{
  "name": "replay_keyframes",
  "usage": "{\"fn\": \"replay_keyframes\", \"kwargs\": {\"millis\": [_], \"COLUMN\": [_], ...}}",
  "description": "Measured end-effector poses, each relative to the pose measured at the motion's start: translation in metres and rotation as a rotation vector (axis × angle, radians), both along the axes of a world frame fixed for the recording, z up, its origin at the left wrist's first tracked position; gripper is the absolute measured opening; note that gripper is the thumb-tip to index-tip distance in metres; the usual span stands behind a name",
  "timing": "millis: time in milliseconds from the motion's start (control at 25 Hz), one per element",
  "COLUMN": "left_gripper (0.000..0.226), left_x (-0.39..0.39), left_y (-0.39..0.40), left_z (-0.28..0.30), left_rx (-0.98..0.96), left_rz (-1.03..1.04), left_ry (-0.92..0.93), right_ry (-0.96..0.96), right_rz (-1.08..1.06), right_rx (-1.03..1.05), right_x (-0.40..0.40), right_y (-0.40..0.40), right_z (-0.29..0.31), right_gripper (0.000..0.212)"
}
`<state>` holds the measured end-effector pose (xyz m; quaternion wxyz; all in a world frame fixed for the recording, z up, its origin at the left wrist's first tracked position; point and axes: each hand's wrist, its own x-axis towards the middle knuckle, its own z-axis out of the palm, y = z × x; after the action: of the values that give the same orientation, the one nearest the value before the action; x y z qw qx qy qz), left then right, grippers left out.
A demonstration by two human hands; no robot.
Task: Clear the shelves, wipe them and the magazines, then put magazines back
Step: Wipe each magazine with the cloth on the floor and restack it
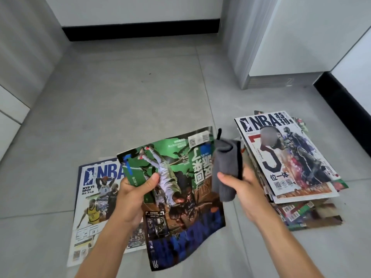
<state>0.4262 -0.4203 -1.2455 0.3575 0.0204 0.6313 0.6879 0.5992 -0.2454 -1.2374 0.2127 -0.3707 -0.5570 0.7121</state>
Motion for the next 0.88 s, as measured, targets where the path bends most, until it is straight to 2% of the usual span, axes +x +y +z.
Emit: {"fn": "replay_keyframes", "kwargs": {"millis": [80, 120, 240, 360, 480, 560, 640, 720, 760, 880], "left_gripper": [0.069, 0.073, 0.038, 0.024, 0.015, 0.023, 0.023, 0.021, 0.028, 0.043], "left_x": [-0.002, -0.004, -0.007, -0.01, 0.0, 0.012, 0.028, 0.053, 0.067, 0.1], "left_y": [-0.001, -0.001, -0.002, -0.003, 0.004, 0.014, 0.025, 0.035, 0.039, 0.045], "left_z": [-0.005, -0.007, -0.012, -0.015, -0.022, -0.023, -0.018, -0.014, -0.013, -0.023], "left_rx": [0.078, 0.105, 0.098, 0.126, 0.182, 0.243, 0.312, 0.348, 0.336, 0.3], "left_rz": [0.068, 0.105, 0.241, 0.35, 0.43, 0.461, 0.454, 0.389, 0.33, 0.163], "left_ry": [-0.099, -0.136, -0.219, -0.315, -0.465, -0.531, -0.566, -0.57, -0.568, -0.572], "right_ry": [-0.054, -0.07, -0.113, -0.119, -0.048, -0.043, 0.001, 0.143, 0.215, 0.298], "right_rz": [0.007, 0.019, 0.109, 0.185, -0.039, -0.073, -0.099, -0.232, -0.299, -0.461], "right_rx": [-0.111, -0.168, -0.363, -0.602, -0.768, -0.785, -0.802, -0.911, -0.939, -0.845], "right_x": [0.013, 0.019, 0.041, 0.057, 0.068, 0.064, 0.049, 0.027, 0.015, -0.011], "right_y": [-0.009, -0.015, -0.04, -0.049, -0.049, -0.065, -0.085, -0.092, -0.089, -0.059], "right_z": [-0.018, -0.025, -0.043, -0.054, -0.069, -0.071, -0.064, -0.056, -0.047, -0.034], "right_gripper": [0.04, 0.04, 0.047, 0.059, 0.065, 0.068, 0.067, 0.043, 0.034, 0.029]}}
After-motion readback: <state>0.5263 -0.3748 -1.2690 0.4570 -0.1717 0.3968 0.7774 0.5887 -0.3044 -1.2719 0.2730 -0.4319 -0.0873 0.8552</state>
